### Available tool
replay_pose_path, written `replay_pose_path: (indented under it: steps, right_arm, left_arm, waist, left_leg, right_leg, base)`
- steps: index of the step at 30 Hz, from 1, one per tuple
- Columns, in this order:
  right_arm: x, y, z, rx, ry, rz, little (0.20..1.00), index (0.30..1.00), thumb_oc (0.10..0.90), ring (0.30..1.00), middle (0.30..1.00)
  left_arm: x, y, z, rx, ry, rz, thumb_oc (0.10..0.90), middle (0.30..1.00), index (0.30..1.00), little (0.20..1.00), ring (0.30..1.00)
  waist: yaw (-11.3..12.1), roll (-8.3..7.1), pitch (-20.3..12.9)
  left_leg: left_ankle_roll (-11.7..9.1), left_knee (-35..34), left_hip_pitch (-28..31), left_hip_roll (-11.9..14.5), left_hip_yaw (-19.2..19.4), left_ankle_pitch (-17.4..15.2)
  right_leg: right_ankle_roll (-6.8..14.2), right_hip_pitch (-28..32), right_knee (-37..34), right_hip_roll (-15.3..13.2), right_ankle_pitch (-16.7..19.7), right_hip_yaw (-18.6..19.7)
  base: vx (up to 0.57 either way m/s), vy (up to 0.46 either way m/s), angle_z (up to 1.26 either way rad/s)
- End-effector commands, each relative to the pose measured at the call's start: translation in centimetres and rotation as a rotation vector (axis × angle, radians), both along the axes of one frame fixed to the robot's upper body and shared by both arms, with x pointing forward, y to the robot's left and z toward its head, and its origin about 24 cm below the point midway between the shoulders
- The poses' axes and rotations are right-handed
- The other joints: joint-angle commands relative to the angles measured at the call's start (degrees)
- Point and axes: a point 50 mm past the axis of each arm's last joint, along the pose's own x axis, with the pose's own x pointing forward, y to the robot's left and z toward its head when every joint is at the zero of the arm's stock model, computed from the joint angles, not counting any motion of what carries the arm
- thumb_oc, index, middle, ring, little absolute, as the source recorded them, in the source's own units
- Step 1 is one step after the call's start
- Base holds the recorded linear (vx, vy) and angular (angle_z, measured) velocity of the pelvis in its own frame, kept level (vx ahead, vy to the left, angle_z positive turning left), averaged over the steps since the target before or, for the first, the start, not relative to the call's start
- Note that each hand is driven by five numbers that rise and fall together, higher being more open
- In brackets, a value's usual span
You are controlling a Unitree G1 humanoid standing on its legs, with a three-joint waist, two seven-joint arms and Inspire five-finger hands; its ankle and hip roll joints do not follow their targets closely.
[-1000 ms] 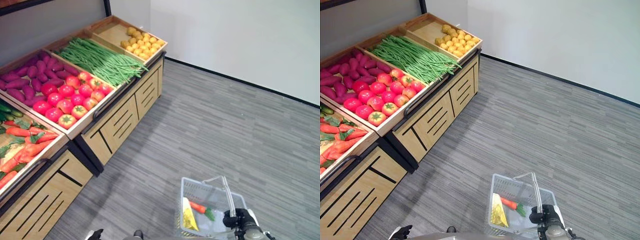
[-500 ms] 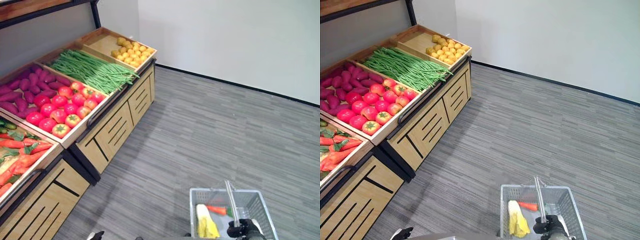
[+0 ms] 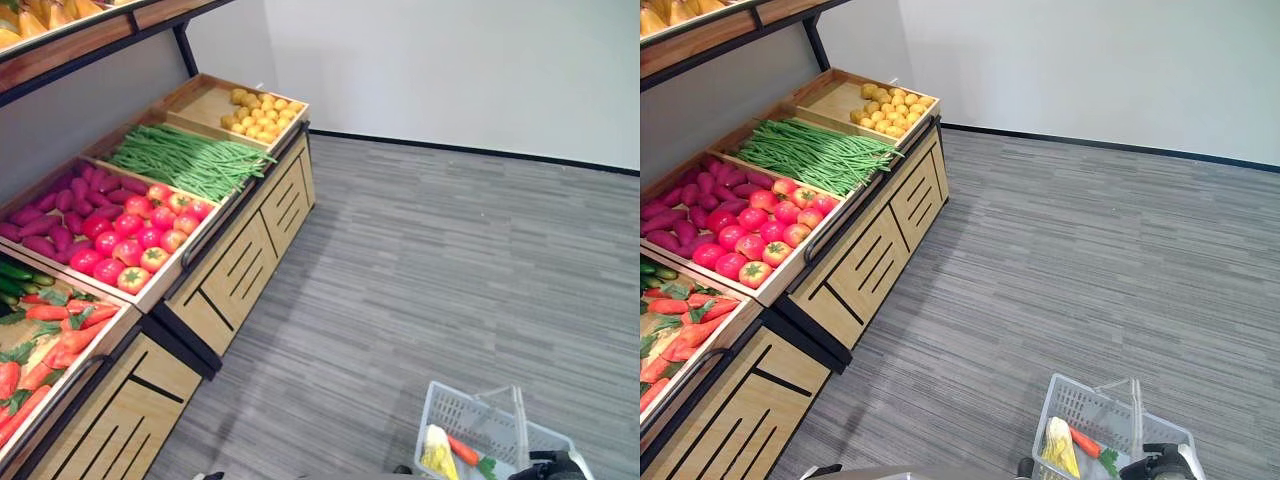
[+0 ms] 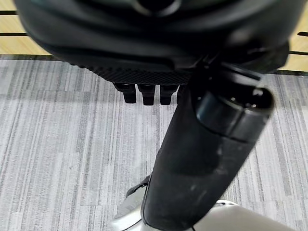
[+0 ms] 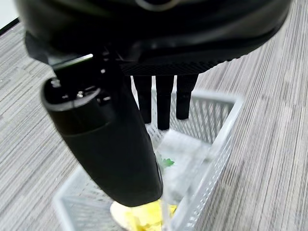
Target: Get the vegetables into the basket
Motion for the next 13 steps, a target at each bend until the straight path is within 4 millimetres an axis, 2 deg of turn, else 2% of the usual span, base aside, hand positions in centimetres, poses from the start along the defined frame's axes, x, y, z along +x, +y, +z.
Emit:
replay_pose_path:
  steps: [1,7,9,10,11,13]
  right_arm:
    - [3.0,-0.3,0.9,-0.056,-0.073,0.032,1.000,1.000,0.900,1.000,1.000]
    - [1.3,2.8,-1.3,0.051,-0.032,0.041,1.000,1.000,0.900,1.000,1.000]
    - [0.5,4.2,-2.2,0.097,0.019,0.094,1.000,1.000,0.900,1.000,1.000]
    - [0.5,4.2,-2.2,0.097,0.019,0.094,1.000,1.000,0.900,1.000,1.000]
    - [-0.3,5.4,-2.9,0.135,0.085,0.170,1.000,1.000,0.900,1.000,1.000]
    - [-1.2,6.7,-3.6,0.187,0.127,0.195,1.000,1.000,0.900,1.000,1.000]
  left_arm:
    - [0.7,1.6,0.4,0.051,-0.002,0.025,0.900,1.000,1.000,1.000,1.000]
    - [0.6,1.6,0.3,0.055,-0.003,0.071,0.900,1.000,1.000,1.000,1.000]
    - [0.4,1.5,0.2,0.047,0.002,0.099,0.900,1.000,1.000,1.000,1.000]
    - [0.4,1.5,0.2,0.047,0.002,0.099,0.900,1.000,1.000,1.000,1.000]
    - [0.1,1.6,0.2,0.045,0.010,0.126,0.900,1.000,1.000,1.000,1.000]
    - [0.0,1.6,0.2,0.040,0.012,0.151,0.900,1.000,1.000,1.000,1.000]
  waist:
    - [-0.3,-4.30,0.0]
    - [-0.7,-4.97,-0.3]
    - [-0.8,-5.14,-0.4]
    - [-0.8,-5.15,-0.4]
    - [-0.8,-5.35,-0.4]
    - [-0.9,-5.52,-0.4]
  left_leg:
    - [-2.9,-1.5,-1.6,1.7,-4.3,0.8]
    - [-3.1,-1.5,-1.3,2.2,-4.3,0.8]
    - [-3.2,-1.5,-1.2,2.2,-4.4,0.8]
    - [-3.2,-1.5,-1.2,2.2,-4.4,0.8]
    - [-3.2,-1.5,-1.2,2.3,-4.5,0.8]
    - [-3.3,-1.5,-1.2,2.3,-4.5,0.9]
  right_leg:
    - [2.2,1.2,0.2,-1.7,0.1,-1.3]
    - [2.0,1.4,0.2,-1.3,0.1,-1.3]
    - [1.9,1.5,0.2,-1.2,0.0,-1.3]
    - [1.9,1.5,0.2,-1.2,0.0,-1.3]
    - [1.8,1.6,0.2,-1.1,0.0,-1.4]
    - [1.8,1.6,0.2,-1.1,0.0,-1.5]
  base:
    - [0.03,-0.050,-0.05]
    - [0.01,-0.011,-0.01]
    - [0.00,0.000,0.00]
    - [0.00,0.000,0.00]
    - [0.00,0.000,0.00]
    - [0.00,0.000,0.00]
